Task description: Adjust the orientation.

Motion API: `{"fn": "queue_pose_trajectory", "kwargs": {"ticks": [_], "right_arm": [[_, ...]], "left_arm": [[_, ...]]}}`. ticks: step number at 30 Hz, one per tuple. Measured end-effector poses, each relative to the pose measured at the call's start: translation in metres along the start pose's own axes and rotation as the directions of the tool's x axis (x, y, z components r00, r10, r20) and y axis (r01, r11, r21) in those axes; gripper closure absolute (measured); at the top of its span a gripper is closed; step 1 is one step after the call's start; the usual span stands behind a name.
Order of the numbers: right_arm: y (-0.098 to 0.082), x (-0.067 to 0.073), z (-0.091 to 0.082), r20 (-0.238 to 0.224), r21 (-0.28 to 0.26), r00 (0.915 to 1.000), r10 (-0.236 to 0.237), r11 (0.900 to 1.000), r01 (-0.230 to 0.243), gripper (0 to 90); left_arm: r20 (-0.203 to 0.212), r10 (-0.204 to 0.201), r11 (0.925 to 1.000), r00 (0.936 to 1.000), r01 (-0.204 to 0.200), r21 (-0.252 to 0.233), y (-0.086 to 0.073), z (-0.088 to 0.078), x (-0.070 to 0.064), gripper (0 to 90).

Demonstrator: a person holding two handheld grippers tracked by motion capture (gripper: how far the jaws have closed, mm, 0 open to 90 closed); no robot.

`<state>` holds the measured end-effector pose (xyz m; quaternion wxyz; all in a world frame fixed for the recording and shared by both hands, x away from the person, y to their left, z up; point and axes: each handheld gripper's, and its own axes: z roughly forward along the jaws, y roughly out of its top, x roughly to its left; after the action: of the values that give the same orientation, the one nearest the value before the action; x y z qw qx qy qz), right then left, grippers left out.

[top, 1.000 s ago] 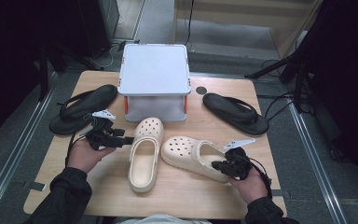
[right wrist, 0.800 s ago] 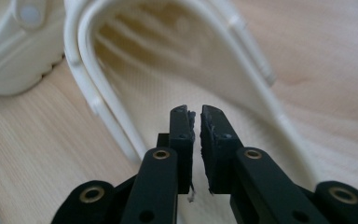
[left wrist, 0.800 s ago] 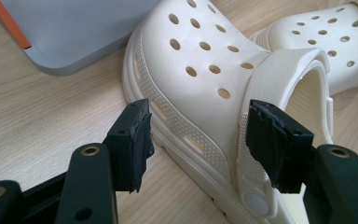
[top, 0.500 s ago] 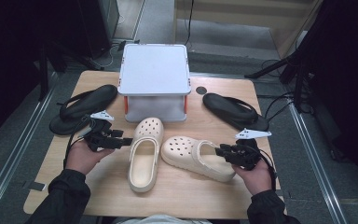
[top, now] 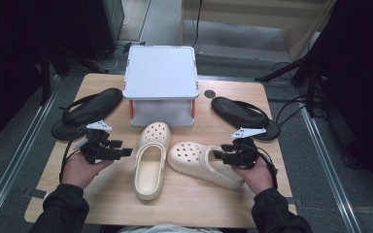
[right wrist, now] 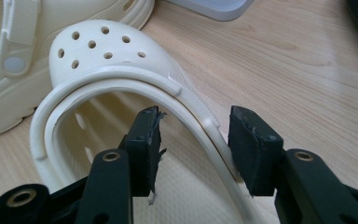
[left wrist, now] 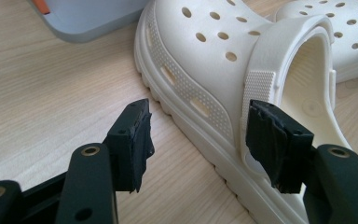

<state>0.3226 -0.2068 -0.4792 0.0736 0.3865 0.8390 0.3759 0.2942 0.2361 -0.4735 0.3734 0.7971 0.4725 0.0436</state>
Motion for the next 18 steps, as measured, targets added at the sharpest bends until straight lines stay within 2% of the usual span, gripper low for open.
{"fn": "queue_pose_trajectory", "kwargs": {"ticks": [10, 11, 18], "right_arm": [[0.01, 0.001, 0.018, -0.016, 0.038, 0.9996, -0.024, 0.999, 0.024, 55.3], [0.012, 0.002, 0.022, -0.019, 0.045, 0.999, -0.041, 0.998, 0.042, 56.3], [0.014, 0.002, 0.022, -0.017, 0.062, 0.9966, -0.08, 0.995, 0.081, 60.1]], "left_arm": [[-0.012, -0.021, 0.9998, 0.9997, 0.021, -0.005, -0.008, -0.005, 0.001, 40.8], [-0.011, -0.023, 0.9997, 0.9997, 0.023, -0.006, -0.009, -0.006, 0.001, 40.8], [-0.013, -0.025, 0.9997, 0.9996, 0.025, -0.008, -0.01, -0.007, 0.002, 40.8]]}}
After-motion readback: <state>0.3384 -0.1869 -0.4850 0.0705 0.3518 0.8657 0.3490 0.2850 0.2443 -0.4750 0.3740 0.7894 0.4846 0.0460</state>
